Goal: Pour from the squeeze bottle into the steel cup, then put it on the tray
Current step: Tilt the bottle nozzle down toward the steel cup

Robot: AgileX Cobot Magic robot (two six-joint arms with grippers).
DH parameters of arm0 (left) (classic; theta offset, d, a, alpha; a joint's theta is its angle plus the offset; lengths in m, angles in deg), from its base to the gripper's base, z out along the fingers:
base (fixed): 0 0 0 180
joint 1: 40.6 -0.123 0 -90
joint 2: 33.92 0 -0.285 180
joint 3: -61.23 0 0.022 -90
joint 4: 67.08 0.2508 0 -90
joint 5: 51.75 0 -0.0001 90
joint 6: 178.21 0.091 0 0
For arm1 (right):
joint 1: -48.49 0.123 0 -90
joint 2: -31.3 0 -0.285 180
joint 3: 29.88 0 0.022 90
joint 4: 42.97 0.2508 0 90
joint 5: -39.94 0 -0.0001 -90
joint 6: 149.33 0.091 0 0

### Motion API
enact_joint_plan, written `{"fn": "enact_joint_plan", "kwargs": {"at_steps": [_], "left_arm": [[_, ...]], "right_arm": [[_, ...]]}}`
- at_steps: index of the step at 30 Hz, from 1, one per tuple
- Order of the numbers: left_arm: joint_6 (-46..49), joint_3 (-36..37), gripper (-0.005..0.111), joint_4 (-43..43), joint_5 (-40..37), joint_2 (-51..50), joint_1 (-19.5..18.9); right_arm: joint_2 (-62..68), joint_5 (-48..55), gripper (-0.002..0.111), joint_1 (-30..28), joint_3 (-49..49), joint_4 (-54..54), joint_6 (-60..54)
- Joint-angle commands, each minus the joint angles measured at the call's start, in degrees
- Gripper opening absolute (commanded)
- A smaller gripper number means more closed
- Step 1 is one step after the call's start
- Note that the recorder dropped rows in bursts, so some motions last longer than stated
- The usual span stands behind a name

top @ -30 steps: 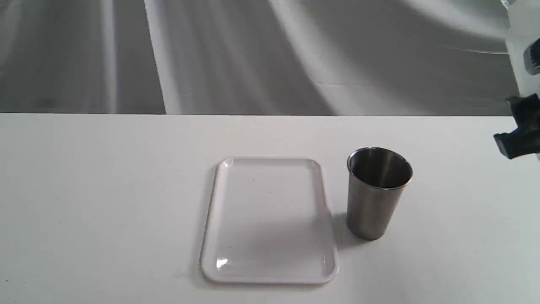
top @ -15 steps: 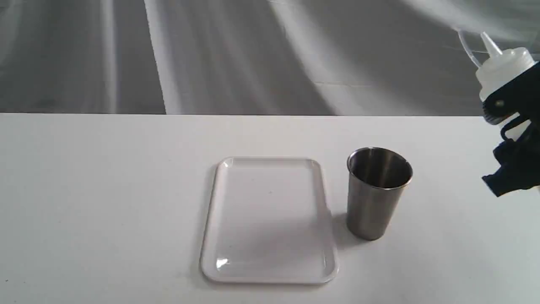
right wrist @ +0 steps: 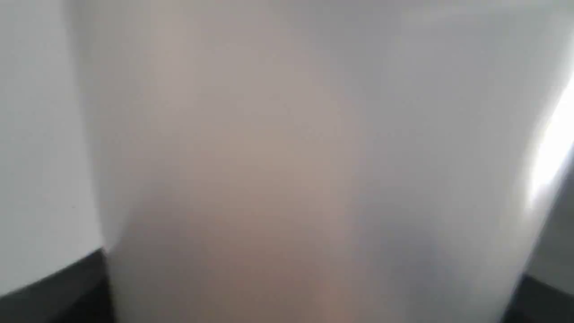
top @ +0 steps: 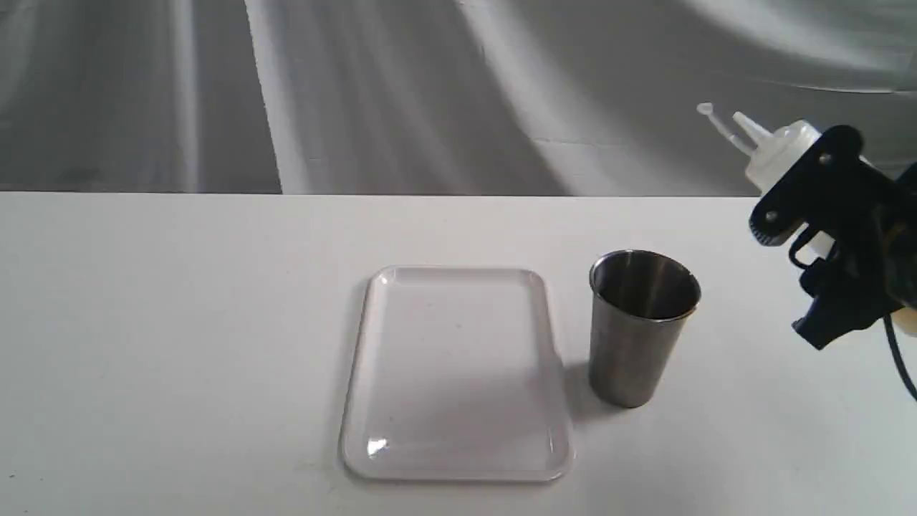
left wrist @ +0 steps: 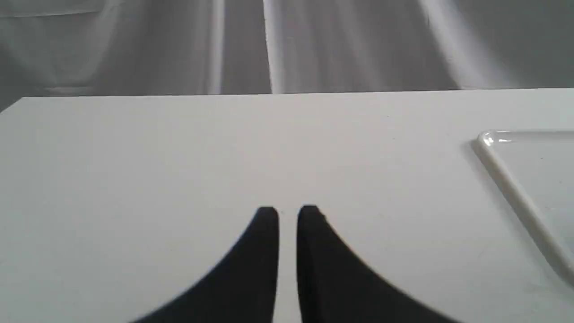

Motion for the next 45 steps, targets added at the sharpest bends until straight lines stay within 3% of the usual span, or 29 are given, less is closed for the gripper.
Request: {"fn": "enact_joint_plan", "kwargs": {"at_steps": [1, 19, 45], "left_arm": [[-0.2, 0.3, 0.008, -0.2, 0.5, 0.1, 0.5], [-0.2, 0.3, 0.008, -0.2, 0.5, 0.1, 0.5], [-0.3, 0.3, 0.008, -0.2, 0.5, 0.1, 0.5]], "right_arm": [[0.2, 0.6, 0.0, 0.6, 1.0, -1.5, -3.5], [0.4, 0.8, 0.0, 0.6, 1.6, -1.5, -27.6], [0.4, 5.8, 0.0, 0.5, 1.6, -1.5, -41.1]]}}
